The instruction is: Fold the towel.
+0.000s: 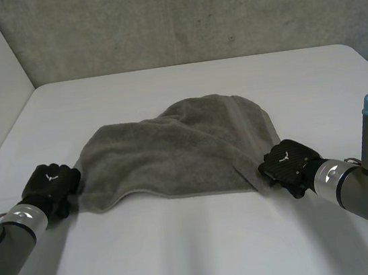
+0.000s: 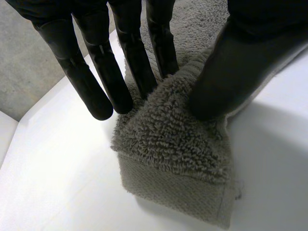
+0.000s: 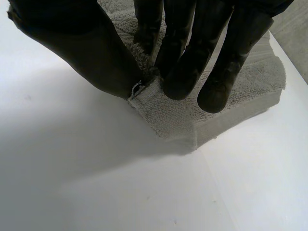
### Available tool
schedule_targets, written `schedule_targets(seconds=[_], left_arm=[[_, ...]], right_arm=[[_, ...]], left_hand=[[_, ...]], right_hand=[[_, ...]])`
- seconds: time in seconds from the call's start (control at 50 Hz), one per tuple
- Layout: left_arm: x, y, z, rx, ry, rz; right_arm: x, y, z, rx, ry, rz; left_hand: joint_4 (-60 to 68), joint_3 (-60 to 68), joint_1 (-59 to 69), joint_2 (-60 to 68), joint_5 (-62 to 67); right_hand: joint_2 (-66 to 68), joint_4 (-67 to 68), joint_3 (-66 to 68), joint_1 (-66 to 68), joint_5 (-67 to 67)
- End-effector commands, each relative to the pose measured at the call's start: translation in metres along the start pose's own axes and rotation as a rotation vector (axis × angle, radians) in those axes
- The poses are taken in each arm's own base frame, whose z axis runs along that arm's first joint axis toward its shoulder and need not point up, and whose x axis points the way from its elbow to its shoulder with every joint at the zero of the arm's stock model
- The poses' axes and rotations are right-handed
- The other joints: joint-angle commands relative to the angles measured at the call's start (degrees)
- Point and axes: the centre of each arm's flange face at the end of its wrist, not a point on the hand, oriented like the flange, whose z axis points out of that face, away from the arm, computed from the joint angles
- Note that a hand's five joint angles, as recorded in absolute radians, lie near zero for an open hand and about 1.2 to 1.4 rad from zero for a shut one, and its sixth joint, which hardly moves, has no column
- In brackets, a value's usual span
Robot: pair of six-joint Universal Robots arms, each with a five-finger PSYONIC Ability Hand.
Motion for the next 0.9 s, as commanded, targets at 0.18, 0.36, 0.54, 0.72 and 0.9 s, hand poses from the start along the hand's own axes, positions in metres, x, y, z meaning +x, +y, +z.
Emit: schedule_targets(seconds=[0.18,0.36,0.54,0.72,0.9], left_arm=[[-0.010,-0.015,-0.003,0.042,-0.039,0.003],[-0.045,-0.078,-0.024,0.247,-0.146,-0.078],[-0.081,-0.151,-0.060,0.437,-0.189,-0.224],[-0.092,-0.186,-0.076,0.460,-0.180,-0.230],[-0.095,-0.183,-0.047,0.313,-0.117,-0.268]], right_arm=[[0.008,-0.002,-0.001,0.007,0.022,0.001],[0.061,-0.048,-0.041,0.126,0.223,-0.048],[0.128,-0.104,-0.114,0.266,0.471,-0.036],[0.153,-0.140,-0.152,0.338,0.537,-0.051],[0.164,-0.136,-0.123,0.273,0.463,-0.039]], left_hand=[[9.57,9.21,10.72,9.41,-0.04],[9.57,9.21,10.72,9.41,-0.04],[9.57,9.21,10.72,9.41,-0.04],[9.57,9.21,10.72,9.41,-0.04],[9.57,9.21,10.72,9.41,-0.04]], right_hand=[[6.03,3.13,3.05,3.10,2.93],[6.03,3.13,3.05,3.10,2.93],[6.03,3.13,3.05,3.10,2.93],[6.03,3.13,3.05,3.10,2.93],[6.03,3.13,3.05,3.10,2.93]])
